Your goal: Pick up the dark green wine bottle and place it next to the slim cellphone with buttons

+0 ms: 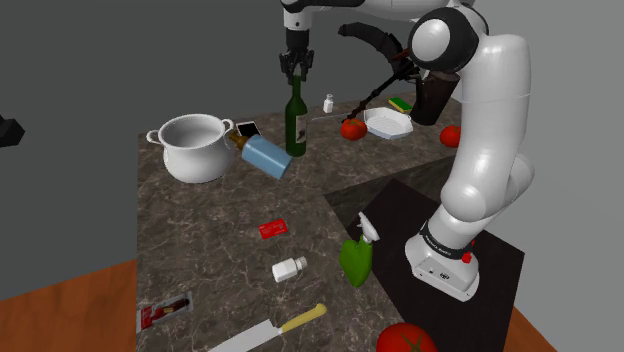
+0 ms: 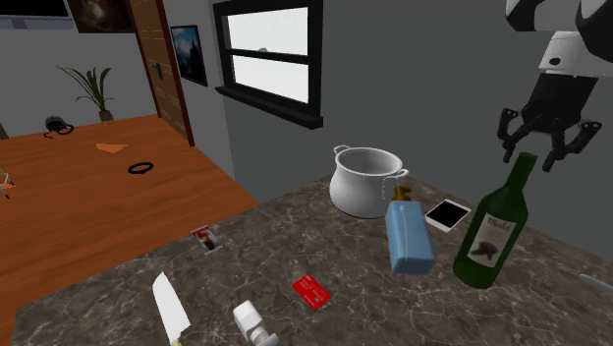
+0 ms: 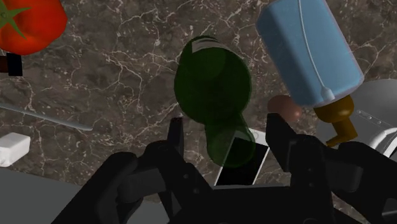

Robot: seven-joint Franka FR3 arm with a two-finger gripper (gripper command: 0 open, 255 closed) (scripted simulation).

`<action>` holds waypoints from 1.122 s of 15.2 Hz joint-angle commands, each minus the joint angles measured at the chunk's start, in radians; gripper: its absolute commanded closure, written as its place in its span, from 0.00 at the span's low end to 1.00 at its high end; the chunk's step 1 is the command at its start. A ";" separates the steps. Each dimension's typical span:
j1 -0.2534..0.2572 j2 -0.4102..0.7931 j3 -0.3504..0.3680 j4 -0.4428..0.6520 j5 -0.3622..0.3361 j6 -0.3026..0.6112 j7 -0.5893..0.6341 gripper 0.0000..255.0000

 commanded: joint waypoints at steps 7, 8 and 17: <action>0.008 0.025 -0.001 0.107 -0.004 -0.082 0.000 0.00; 0.014 0.043 -0.001 0.170 -0.007 -0.127 0.000 0.00; 0.019 0.061 -0.002 0.226 -0.010 -0.165 0.000 0.00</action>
